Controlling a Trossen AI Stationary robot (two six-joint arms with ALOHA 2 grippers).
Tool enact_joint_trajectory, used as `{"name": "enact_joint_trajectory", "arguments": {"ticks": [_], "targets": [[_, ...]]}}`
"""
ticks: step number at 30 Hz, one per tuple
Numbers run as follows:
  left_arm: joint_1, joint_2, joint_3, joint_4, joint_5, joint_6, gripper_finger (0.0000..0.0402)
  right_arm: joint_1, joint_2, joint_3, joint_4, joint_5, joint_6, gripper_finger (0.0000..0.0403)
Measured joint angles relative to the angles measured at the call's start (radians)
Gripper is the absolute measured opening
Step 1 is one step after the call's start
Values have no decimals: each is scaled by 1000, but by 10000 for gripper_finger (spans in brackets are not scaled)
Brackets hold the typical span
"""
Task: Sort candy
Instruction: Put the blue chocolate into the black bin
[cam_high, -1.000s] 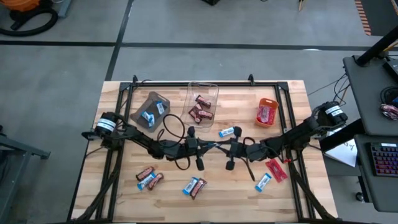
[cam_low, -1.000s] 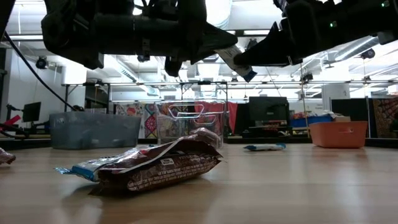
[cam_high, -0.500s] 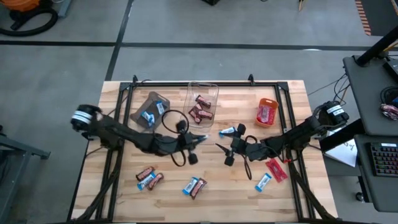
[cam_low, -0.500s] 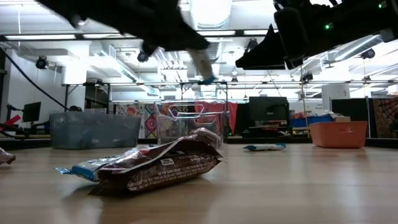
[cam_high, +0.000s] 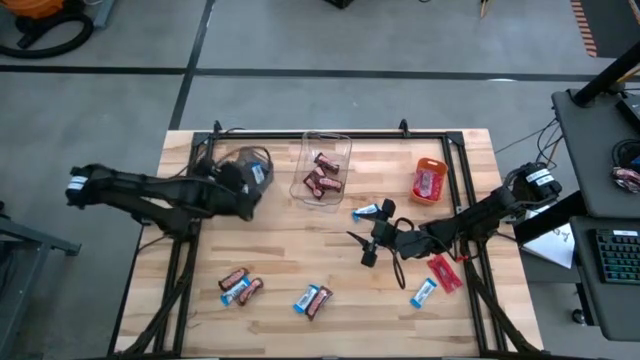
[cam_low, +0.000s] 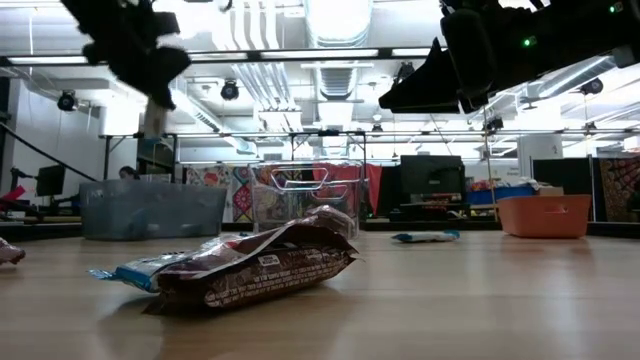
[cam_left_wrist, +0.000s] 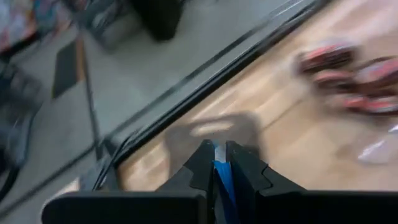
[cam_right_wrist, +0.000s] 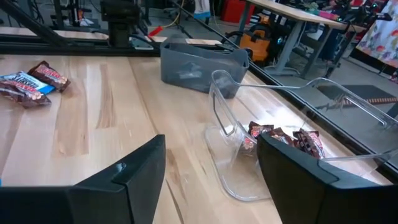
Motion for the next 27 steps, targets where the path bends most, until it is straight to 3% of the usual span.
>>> {"name": "enact_joint_trajectory", "arguments": {"ticks": [6, 11, 15, 20, 22, 25, 27], "targets": [[155, -64, -96, 106, 131, 75, 10, 0, 0, 0, 0, -1, 14, 245], [277, -60, -167, 311, 382, 295, 10, 0, 0, 0, -13, -3, 46, 241], [396, -42, -193, 371, 567, 465, 10, 0, 0, 0, -28, -9, 67, 240], [539, -30, -192, 421, 628, 579, 10, 4, 0, 0, -44, -12, 90, 246], [588, -30, -192, 457, 719, 635, 10, 5, 0, 0, -44, -27, 90, 248], [671, -30, -192, 481, 954, 694, 10, 5, 0, 0, -44, -31, 92, 249], [719, -30, -193, 472, 1033, 714, 10, 5, 0, 0, -45, -33, 102, 249]]}}
